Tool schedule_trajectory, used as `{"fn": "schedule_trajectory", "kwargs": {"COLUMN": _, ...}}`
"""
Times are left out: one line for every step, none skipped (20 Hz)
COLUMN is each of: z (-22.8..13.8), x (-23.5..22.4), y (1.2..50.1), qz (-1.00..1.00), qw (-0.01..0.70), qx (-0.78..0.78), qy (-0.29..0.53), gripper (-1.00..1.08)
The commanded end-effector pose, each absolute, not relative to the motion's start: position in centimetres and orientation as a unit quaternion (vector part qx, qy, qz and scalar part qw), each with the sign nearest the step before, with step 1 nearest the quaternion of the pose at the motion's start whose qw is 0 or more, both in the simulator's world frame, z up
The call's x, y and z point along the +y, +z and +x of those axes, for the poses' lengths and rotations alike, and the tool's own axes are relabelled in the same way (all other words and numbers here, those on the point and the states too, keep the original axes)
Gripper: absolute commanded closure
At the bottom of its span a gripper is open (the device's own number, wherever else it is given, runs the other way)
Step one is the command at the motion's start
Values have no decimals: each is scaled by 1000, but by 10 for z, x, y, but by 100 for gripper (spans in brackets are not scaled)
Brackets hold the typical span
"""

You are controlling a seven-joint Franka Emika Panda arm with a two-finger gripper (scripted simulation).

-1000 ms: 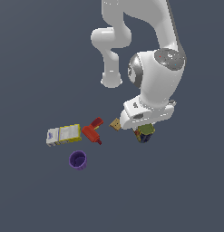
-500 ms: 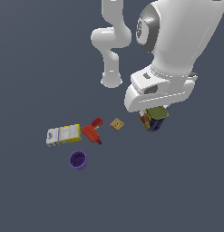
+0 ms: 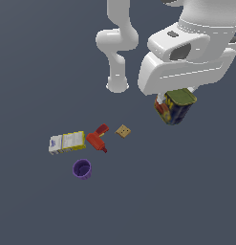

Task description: Pick up a designated object from a clutter of objects.

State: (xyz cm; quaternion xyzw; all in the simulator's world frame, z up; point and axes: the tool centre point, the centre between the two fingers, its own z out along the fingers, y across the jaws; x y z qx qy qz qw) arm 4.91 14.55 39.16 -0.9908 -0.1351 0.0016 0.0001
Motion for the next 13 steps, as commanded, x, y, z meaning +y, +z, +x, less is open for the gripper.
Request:
{"fn": "schedule_trajectory", "kwargs": {"z": 51, "x": 147, "y": 409, "qz": -991, "qw": 0, "qx": -135, "qy": 0, "gripper": 108}}
{"fn": "schedule_trajectory", "kwargs": {"z": 52, "x": 147, "y": 414, "qz": -991, "qw": 0, "qx": -135, "qy": 0, "gripper": 108}}
{"fn": "schedule_trajectory", "kwargs": {"z": 53, "x": 147, "y": 418, "qz": -991, "qw": 0, "qx": -135, "qy": 0, "gripper": 108}}
{"fn": "schedule_trajectory", "kwargs": {"z": 53, "x": 148, "y": 422, "qz": -991, "qw": 0, "qx": -135, "qy": 0, "gripper": 108}}
{"fn": "schedule_trajectory", "kwargs": {"z": 54, "x": 148, "y": 425, "qz": -991, "qw": 0, "qx": -135, "qy": 0, "gripper": 108}}
{"fn": "schedule_trajectory", "kwargs": {"z": 54, "x": 148, "y": 428, "qz": -991, "qw": 0, "qx": -135, "qy": 0, "gripper": 108}}
{"fn": "schedule_trajectory", "kwargs": {"z": 55, "x": 149, "y": 430, "qz": -991, "qw": 0, "qx": -135, "qy": 0, "gripper": 108}}
{"fn": "schedule_trajectory", "kwargs": {"z": 55, "x": 149, "y": 432, "qz": -991, "qw": 0, "qx": -135, "qy": 0, "gripper": 108}}
{"fn": "schedule_trajectory", "kwargs": {"z": 55, "x": 149, "y": 434, "qz": -991, "qw": 0, "qx": -135, "qy": 0, "gripper": 108}}
{"fn": "schedule_trajectory", "kwargs": {"z": 56, "x": 149, "y": 435, "qz": -991, "qw": 0, "qx": -135, "qy": 0, "gripper": 108}}
{"fn": "schedule_trajectory", "kwargs": {"z": 56, "x": 149, "y": 436, "qz": -991, "qw": 0, "qx": -135, "qy": 0, "gripper": 108}}
{"fn": "schedule_trajectory", "kwargs": {"z": 56, "x": 149, "y": 436, "qz": -991, "qw": 0, "qx": -135, "qy": 0, "gripper": 108}}
{"fn": "schedule_trajectory", "kwargs": {"z": 56, "x": 149, "y": 437, "qz": -991, "qw": 0, "qx": -135, "qy": 0, "gripper": 108}}
